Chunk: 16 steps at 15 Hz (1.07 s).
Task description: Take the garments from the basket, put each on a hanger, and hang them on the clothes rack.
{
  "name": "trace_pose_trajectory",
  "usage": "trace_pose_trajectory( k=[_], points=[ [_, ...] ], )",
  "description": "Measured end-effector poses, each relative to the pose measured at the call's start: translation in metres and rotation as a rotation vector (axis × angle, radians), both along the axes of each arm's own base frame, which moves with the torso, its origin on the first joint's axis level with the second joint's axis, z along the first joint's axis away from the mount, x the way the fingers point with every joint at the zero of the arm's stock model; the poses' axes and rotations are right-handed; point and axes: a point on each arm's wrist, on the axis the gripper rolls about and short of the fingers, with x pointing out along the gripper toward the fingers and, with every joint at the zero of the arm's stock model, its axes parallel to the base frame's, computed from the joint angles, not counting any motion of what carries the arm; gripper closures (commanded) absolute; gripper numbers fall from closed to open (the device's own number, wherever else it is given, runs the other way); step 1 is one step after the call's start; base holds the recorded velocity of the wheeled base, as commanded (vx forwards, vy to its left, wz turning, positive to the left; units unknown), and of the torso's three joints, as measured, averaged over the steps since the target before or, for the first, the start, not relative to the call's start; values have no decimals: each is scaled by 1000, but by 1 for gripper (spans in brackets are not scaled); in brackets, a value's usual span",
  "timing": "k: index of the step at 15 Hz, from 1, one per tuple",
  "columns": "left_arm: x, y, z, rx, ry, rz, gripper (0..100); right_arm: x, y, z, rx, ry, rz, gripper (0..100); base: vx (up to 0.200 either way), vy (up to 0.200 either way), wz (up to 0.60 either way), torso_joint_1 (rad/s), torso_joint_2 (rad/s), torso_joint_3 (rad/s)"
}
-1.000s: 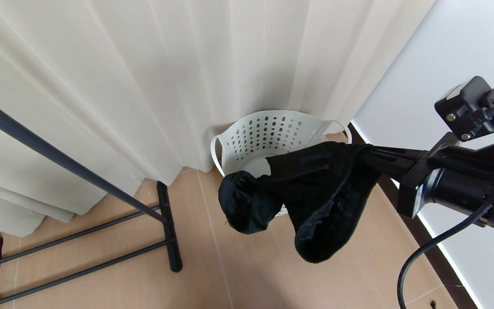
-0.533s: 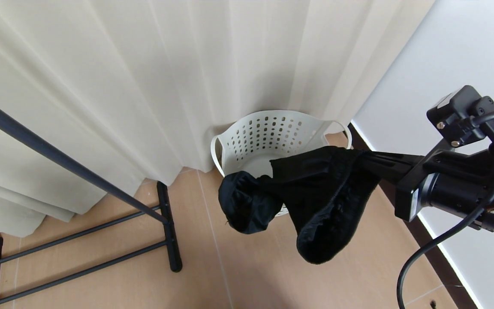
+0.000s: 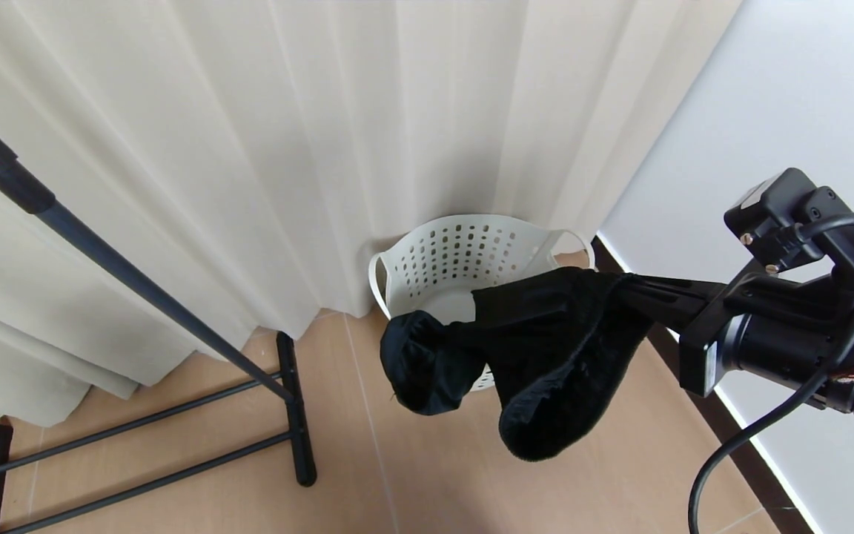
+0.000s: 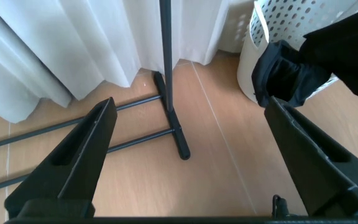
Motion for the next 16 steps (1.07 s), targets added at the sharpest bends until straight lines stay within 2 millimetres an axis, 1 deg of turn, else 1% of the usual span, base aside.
trace_pose_trajectory(
  k=[3,5,10,16],
  points=[
    [0,0,0,0,0,0,0,2,-3,-1,-25,-10,-11,100,0,0,0,2,1,198],
    [0,0,0,-3,0,0,0,3,-5,-1,-28,-10,-23,100,0,0,0,44,-227,17],
    [0,0,0,-3,1,1,0,5,-5,0,-27,-13,-27,100,0,0,0,96,-416,-123],
    [0,0,0,-3,1,1,0,4,-6,-3,-33,-5,-26,100,0,0,0,152,-472,-133]
  ],
)
